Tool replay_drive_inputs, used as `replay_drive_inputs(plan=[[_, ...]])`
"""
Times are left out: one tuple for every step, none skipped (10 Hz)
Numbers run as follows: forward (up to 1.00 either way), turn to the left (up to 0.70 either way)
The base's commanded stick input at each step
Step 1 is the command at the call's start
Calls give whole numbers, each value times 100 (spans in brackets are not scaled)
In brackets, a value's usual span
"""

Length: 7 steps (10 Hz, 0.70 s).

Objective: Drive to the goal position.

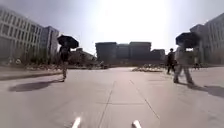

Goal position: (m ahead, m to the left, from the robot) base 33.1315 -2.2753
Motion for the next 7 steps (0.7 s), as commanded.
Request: replay_drive_inputs(plan=[[100, 0], [100, 0], [100, 0], [100, 0], [100, 0], [100, 0], [100, -1]])
